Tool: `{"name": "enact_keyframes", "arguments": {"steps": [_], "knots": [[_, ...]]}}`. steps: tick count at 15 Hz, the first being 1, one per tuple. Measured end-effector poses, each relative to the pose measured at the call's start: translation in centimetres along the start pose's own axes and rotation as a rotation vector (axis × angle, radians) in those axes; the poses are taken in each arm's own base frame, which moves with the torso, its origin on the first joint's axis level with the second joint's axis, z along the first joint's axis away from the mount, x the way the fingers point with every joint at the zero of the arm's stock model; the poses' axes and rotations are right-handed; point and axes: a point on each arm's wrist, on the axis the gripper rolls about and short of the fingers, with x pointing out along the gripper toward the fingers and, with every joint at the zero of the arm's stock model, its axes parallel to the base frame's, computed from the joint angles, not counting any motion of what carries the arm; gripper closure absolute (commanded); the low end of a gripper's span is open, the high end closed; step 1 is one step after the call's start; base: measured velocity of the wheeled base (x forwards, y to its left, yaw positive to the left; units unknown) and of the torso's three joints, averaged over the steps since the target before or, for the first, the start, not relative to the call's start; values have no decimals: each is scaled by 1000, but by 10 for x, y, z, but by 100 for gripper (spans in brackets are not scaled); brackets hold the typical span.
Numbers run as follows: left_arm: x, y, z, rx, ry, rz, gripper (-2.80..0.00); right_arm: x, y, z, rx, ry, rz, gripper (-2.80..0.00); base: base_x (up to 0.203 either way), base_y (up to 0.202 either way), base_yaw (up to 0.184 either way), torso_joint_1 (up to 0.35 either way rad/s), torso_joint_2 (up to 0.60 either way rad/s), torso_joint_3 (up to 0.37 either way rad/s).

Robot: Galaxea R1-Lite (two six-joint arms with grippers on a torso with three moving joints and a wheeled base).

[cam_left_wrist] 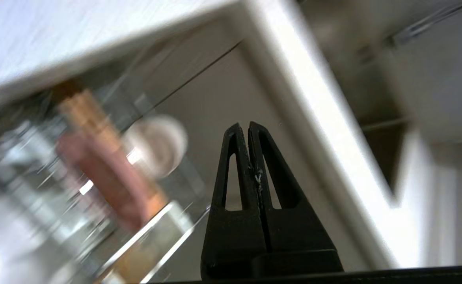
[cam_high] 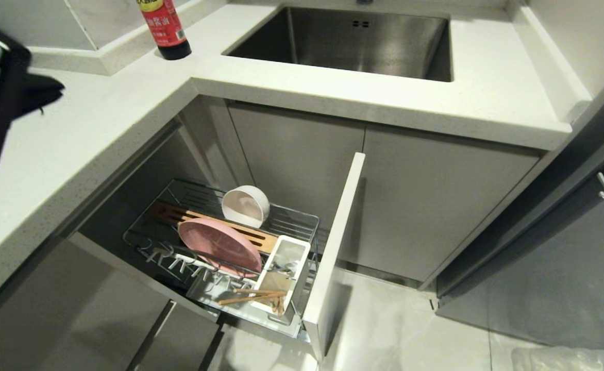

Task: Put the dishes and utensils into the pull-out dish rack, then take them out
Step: Take the plate out of the cupboard

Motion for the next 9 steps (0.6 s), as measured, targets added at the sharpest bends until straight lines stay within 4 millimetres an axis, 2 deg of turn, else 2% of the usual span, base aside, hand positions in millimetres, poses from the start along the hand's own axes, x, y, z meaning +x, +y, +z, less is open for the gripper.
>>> {"name": "enact_keyframes", "arguments": {"steps": [4, 9], "knots": [[14, 16, -35, -27, 140, 212, 0, 0, 0, 0, 0, 0, 0, 0, 0, 0, 0, 0, 0, 0], [43, 17, -66, -146, 254, 352, 0, 0, 0, 0, 0, 0, 0, 0, 0, 0, 0, 0, 0, 0]]}}
